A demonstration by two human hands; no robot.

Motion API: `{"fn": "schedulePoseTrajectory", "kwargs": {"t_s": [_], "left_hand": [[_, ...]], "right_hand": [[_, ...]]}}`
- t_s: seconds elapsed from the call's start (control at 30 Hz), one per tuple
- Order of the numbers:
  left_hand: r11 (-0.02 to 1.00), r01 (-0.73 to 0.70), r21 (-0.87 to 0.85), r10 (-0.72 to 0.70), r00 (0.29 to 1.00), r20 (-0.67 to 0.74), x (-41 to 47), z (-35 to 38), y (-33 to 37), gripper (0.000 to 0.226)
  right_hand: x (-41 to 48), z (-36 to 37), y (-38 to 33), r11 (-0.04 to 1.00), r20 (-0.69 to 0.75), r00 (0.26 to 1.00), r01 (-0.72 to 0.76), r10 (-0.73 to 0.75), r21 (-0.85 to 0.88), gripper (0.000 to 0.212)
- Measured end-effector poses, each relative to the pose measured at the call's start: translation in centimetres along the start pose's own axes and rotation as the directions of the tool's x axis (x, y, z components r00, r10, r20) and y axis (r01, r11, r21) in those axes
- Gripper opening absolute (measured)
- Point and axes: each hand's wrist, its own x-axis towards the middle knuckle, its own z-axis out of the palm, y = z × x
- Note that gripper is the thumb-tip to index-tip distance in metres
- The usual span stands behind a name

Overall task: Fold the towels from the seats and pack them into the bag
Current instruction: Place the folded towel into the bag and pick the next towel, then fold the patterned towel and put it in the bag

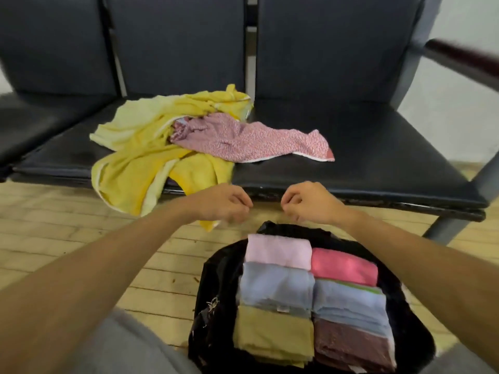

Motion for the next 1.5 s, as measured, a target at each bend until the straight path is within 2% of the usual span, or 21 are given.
{"fn": "schedulePoseTrajectory", "kwargs": {"t_s": [0.07,0.13,0.2,0.23,0.33,0.43,0.5,0.57,0.67,0.77,0.87,0.97,1.07,1.1,1.2,1.3,1.37,1.43,1.5], "left_hand": [[1.000,-0.022,-0.017,0.019,0.984,-0.176,0.1,-1.7,-1.0,0.013],[1.000,-0.020,-0.009,0.016,0.932,-0.363,0.2,-2.6,-2.7,0.015],[0.998,-0.004,0.058,0.029,0.894,-0.447,0.3,-3.1,-4.2,0.017],[0.998,0.000,0.065,0.031,0.878,-0.477,0.4,-3.4,-4.7,0.019],[0.999,0.004,0.053,0.026,0.831,-0.556,0.5,-4.2,-5.4,0.026],[0.991,0.048,0.122,0.031,0.821,-0.571,0.8,-4.5,-5.8,0.033],[0.987,0.072,0.146,0.022,0.828,-0.561,1.0,-4.5,-6.0,0.037],[0.979,0.096,0.182,0.022,0.831,-0.556,1.3,-4.3,-6.0,0.040],[0.965,0.124,0.232,0.029,0.826,-0.562,1.6,-4.1,-5.8,0.045],[0.960,0.159,0.230,-0.005,0.831,-0.556,1.8,-4.2,-5.2,0.049],[0.957,0.191,0.217,-0.037,0.826,-0.562,1.9,-4.1,-4.4,0.049],[0.958,0.204,0.203,-0.049,0.810,-0.585,2.2,-3.7,-3.1,0.046],[0.981,0.153,0.120,-0.046,0.785,-0.618,3.2,-3.2,-1.5,0.039],[0.993,0.108,0.056,-0.050,0.782,-0.622,3.5,-2.9,-0.7,0.037],[0.971,-0.023,-0.240,-0.121,0.814,-0.569,4.3,-1.7,2.0,0.029],[0.873,-0.072,-0.482,-0.192,0.859,-0.475,5.0,0.0,4.5,0.022],[0.800,-0.089,-0.593,-0.204,0.889,-0.409,5.7,1.1,6.1,0.020],[0.700,-0.110,-0.705,-0.202,0.917,-0.344,6.2,1.9,7.8,0.016],[0.600,-0.119,-0.791,-0.195,0.937,-0.289,6.7,2.8,9.4,0.013]], "right_hand": [[1.3,-0.9,-2.1,0.997,-0.088,0.993,0.078,-0.079,-0.023,0.010],[3.1,-1.0,-3.7,0.986,-0.200,0.967,0.146,-0.159,-0.078,0.008],[5.2,-0.9,-4.9,0.963,-0.297,0.918,0.232,-0.264,-0.137,0.003],[6.4,-0.7,-5.4,0.949,-0.315,0.898,0.264,-0.307,-0.173,0.008],[9.5,0.1,-6.8,0.936,-0.265,0.906,0.276,-0.329,-0.219,0.037],[11.4,1.0,-7.7,0.935,-0.138,0.961,0.191,-0.241,-0.299,0.061],[12.1,1.8,-7.7,0.874,-0.069,0.979,0.137,-0.191,-0.467,0.058],[12.5,2.2,-7.6,0.837,-0.061,0.977,0.144,-0.206,-0.528,0.041],[12.8,1.8,-7.6,0.923,-0.166,0.962,0.144,-0.215,-0.357,0.020],[12.2,-0.1,-8.8,0.994,-0.297,0.952,0.051,-0.077,-0.093,0.022],[11.4,-2.5,-8.8,0.981,-0.441,0.896,0.040,0.049,0.192,0.024],[10.2,-5.0,-7.8,0.836,-0.533,0.824,0.146,0.194,0.528,0.024],[8.1,-7.1,-6.3,0.706,-0.571,0.763,0.222,0.303,0.672,0.024],[7.4,-7.5,-5.8,0.684,-0.563,0.759,0.221,0.327,0.695,0.025],[5.8,-7.7,-4.0,0.577,-0.439,0.811,0.159,0.386,0.801,0.025],[4.2,-8.2,-2.9,0.345,-0.319,0.827,0.164,0.462,0.924,0.024],[3.0,-9.0,-2.1,0.228,-0.293,0.816,0.202,0.498,0.952,0.024],[1.8,-9.8,-1.0,0.231,-0.312,0.788,0.220,0.531,0.948,0.027],[0.8,-10.5,0.4,0.323,-0.347,0.764,0.191,0.544,0.927,0.031]]}}
